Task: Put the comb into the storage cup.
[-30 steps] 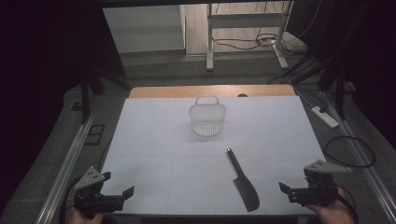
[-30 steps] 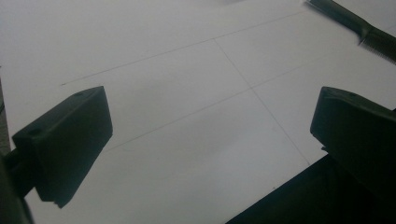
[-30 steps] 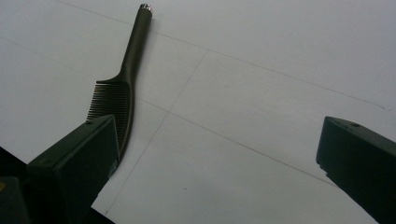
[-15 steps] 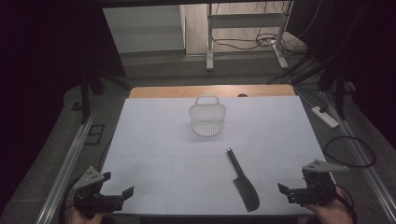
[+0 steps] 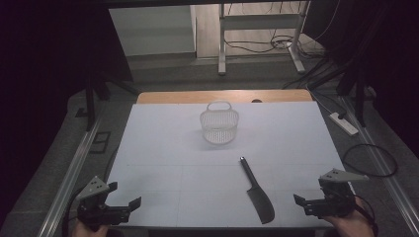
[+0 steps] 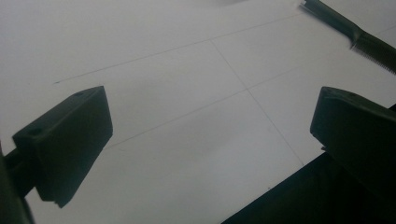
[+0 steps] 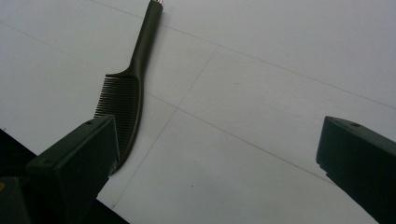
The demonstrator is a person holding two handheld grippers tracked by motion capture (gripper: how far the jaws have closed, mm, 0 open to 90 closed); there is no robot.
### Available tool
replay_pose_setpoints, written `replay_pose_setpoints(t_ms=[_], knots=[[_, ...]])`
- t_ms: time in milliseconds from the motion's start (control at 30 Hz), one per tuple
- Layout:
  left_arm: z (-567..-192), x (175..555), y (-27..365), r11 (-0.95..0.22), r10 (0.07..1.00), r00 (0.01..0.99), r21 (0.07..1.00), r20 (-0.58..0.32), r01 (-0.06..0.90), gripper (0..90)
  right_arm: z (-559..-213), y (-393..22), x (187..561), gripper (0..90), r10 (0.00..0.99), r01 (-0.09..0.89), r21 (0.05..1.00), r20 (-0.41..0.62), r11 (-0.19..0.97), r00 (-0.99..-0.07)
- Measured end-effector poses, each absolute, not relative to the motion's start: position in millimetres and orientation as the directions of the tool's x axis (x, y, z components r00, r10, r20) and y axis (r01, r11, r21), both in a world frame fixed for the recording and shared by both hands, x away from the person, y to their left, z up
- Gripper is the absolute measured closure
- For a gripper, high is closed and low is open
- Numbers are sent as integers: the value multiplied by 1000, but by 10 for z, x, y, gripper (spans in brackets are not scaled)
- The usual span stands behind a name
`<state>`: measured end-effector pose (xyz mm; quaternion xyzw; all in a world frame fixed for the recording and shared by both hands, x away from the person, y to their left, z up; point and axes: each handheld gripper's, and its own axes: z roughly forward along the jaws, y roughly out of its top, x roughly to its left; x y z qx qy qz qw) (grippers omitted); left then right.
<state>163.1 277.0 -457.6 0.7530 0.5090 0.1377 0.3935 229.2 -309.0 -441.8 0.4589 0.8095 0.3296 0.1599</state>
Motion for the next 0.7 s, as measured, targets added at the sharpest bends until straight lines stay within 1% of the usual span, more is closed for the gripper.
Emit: replay_pose_setpoints(t_ms=[167,333,533,700], knots=[[-4576,1633,2773,-169,873,445,733,-198,658,1,-4407,-3056,2309,0,838,617,692,34,374,-545],[-4577,1635,2776,-169,872,446,732,-201,660,2,-4421,-3027,2329,0,816,608,678,21,413,-577],[-4578,1635,2778,-167,872,445,732,-203,660,3,-4423,-3003,2366,0,801,625,669,74,402,-594],[-4578,1637,2779,-166,872,445,732,-204,661,3,-4406,-2976,2407,0,781,612,683,98,398,-617]])
